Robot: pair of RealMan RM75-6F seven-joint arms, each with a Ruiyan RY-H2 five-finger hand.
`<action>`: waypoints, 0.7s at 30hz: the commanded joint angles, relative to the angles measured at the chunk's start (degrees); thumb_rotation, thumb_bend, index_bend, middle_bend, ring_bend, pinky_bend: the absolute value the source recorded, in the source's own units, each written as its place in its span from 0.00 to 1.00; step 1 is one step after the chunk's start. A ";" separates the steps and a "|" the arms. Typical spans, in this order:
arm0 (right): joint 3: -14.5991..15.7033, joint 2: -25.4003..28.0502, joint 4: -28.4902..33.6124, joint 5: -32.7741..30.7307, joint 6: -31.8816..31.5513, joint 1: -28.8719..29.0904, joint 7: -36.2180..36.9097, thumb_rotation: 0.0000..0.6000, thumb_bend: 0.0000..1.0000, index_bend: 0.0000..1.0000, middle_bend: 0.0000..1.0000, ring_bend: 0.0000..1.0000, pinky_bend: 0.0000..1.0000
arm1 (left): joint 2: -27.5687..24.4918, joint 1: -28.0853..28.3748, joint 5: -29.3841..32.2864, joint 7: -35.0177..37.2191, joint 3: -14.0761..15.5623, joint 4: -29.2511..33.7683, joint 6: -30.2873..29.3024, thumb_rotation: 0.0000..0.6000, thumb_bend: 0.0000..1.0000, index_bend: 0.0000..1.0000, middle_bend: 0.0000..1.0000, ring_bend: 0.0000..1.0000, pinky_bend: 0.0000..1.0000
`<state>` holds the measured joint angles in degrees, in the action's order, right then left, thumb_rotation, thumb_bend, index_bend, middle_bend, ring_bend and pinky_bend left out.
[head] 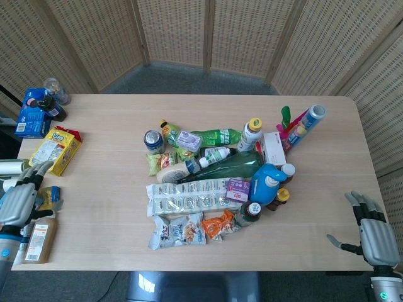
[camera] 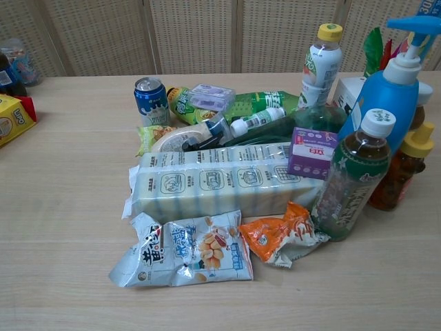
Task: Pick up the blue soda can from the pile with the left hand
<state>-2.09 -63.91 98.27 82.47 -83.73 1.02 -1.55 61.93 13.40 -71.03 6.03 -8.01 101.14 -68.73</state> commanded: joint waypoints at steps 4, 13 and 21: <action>0.33 1.15 0.42 -0.52 -1.63 -1.53 0.47 0.82 0.04 0.00 0.00 0.00 0.00 | 9.61 10.14 7.15 16.89 -6.92 -11.25 16.65 1.00 0.34 0.00 0.00 0.00 0.00; 0.37 2.97 1.09 -3.13 -3.62 -4.12 0.40 0.82 0.03 0.00 0.00 0.00 0.00 | 24.59 20.50 9.12 24.90 -10.85 -30.04 27.37 1.00 0.34 0.00 0.00 0.00 0.00; -0.24 4.36 1.50 -5.44 -4.31 -5.48 0.58 0.81 0.04 0.00 0.00 0.00 0.00 | 37.68 27.61 8.04 33.50 -14.00 -46.29 31.73 1.00 0.34 0.00 0.00 0.00 0.00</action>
<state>-2.26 -59.63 99.71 77.12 -88.00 -4.36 -1.03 94.88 37.78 -62.79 35.85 -20.27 60.08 -39.21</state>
